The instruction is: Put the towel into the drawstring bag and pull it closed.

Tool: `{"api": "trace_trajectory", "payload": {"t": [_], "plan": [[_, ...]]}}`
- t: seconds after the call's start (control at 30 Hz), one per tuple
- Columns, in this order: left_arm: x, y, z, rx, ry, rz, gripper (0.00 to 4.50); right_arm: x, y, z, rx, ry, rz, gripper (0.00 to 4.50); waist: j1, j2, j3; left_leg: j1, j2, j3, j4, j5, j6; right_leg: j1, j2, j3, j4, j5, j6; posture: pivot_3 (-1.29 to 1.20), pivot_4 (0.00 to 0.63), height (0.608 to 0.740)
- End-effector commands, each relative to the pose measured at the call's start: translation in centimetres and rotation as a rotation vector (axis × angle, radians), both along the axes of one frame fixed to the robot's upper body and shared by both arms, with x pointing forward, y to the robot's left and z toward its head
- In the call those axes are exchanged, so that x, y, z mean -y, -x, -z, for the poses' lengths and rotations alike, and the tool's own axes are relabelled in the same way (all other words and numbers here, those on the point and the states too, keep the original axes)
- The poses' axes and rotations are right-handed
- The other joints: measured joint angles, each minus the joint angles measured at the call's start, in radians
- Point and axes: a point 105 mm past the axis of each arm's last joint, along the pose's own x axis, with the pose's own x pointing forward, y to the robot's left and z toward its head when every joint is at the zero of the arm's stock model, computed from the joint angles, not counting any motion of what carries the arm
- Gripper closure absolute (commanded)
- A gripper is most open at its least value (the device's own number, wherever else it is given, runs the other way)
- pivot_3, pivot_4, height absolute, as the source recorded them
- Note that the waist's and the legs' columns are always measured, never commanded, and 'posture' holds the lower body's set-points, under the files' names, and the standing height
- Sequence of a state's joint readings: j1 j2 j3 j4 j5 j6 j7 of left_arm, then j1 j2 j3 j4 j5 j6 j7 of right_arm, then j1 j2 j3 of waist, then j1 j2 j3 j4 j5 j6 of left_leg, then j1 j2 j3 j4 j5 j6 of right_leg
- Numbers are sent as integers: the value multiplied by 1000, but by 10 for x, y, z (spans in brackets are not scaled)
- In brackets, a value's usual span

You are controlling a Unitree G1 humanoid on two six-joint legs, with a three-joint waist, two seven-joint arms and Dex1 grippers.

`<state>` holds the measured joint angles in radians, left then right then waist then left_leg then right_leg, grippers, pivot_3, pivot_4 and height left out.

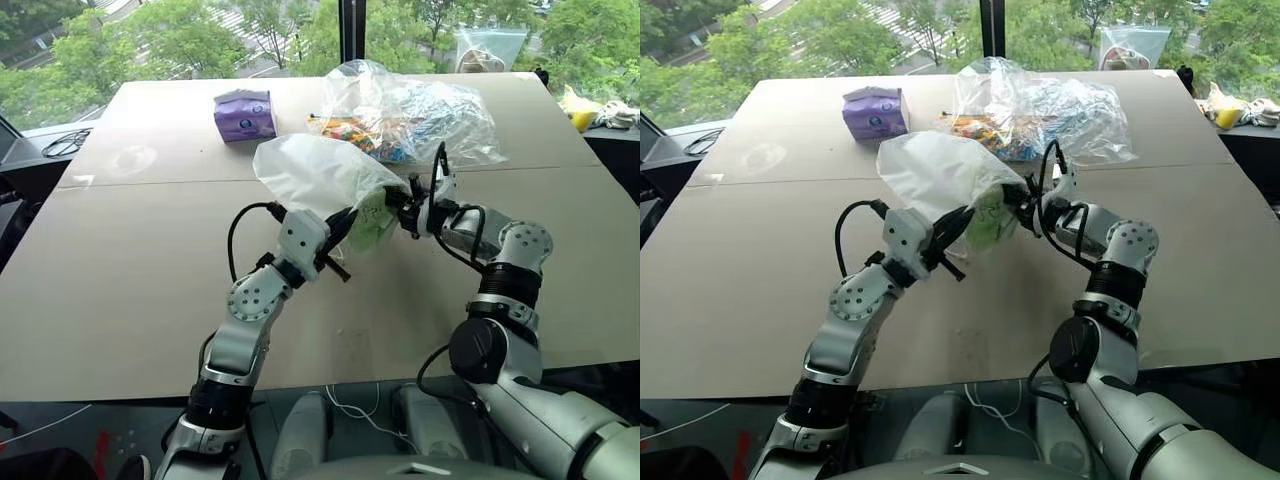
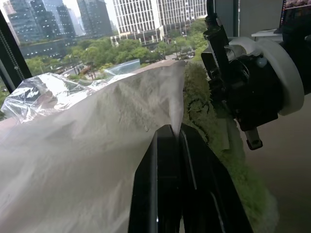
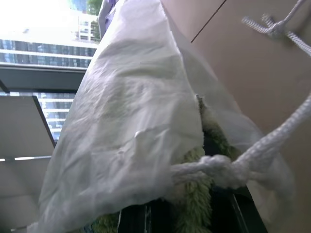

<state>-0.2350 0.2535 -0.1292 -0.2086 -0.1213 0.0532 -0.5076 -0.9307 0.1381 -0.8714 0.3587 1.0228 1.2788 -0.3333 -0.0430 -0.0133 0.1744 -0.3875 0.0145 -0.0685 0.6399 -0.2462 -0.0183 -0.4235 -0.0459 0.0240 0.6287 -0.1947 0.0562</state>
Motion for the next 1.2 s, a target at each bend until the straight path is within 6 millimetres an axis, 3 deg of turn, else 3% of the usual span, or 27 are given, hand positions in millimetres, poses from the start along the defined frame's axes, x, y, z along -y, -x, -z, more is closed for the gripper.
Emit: {"api": "trace_trajectory", "payload": {"t": [0.03,0.13,0.23,0.37,0.5,0.67,0.73,0.83,0.93,1.07,1.2], "plan": [[4,5,-16,50,27,24,4500,-59,5,-27,-96,-204,-22,4428,-2,0,0,0,0,0,0,0,0,0,0,0,-1,1,-1,0,150,740],[3,3,-17,51,29,17,4500,-64,7,-18,-214,-151,56,4428,-2,1,1,0,0,0,-1,0,0,0,0,0,-1,1,-1,0,150,740],[4,0,-19,50,39,6,4500,-79,20,-25,-244,-109,56,4428,-3,4,3,-1,0,0,-1,0,0,-1,0,0,-1,-1,1,0,150,740],[4,-7,-20,52,46,-19,4500,-96,37,-40,-221,-89,-11,4428,-3,4,3,-7,0,0,0,0,0,-7,0,0,-1,1,-2,0,150,740],[5,-17,-25,57,82,-39,4500,-105,49,-35,-196,-19,-80,4428,-3,4,3,-9,0,0,0,0,0,-9,0,0,-1,2,-2,0,150,740],[12,-23,-37,78,123,-24,4500,-112,57,-36,-152,10,-151,2385,0,4,3,-10,0,0,0,0,0,-9,0,-1,-1,2,-2,0,150,740],[13,-24,-40,83,135,-23,4500,-110,58,-37,-128,21,-165,1331,0,4,3,-10,0,0,0,0,0,-9,0,-1,-1,2,-2,0,150,740],[10,-24,-45,84,176,-31,4500,-94,52,-28,-52,146,-146,28,0,3,3,-10,0,0,0,0,0,-9,0,-1,-1,2,-2,0,150,740],[5,-22,-44,76,194,-36,4500,-69,49,-12,26,284,-134,28,-1,4,3,-11,0,-1,0,0,0,-9,0,-1,-1,2,-2,0,150,740],[1,-19,-41,59,199,-35,4500,-56,50,-6,53,296,-134,28,0,4,3,-11,0,-1,1,0,0,-9,0,-1,-1,2,-2,0,150,740],[2,-15,-39,46,195,-17,4500,-59,51,-11,71,243,-142,1657,-3,4,3,-10,1,-1,1,0,1,-9,1,-1,0,2,-2,0,150,740]]}}
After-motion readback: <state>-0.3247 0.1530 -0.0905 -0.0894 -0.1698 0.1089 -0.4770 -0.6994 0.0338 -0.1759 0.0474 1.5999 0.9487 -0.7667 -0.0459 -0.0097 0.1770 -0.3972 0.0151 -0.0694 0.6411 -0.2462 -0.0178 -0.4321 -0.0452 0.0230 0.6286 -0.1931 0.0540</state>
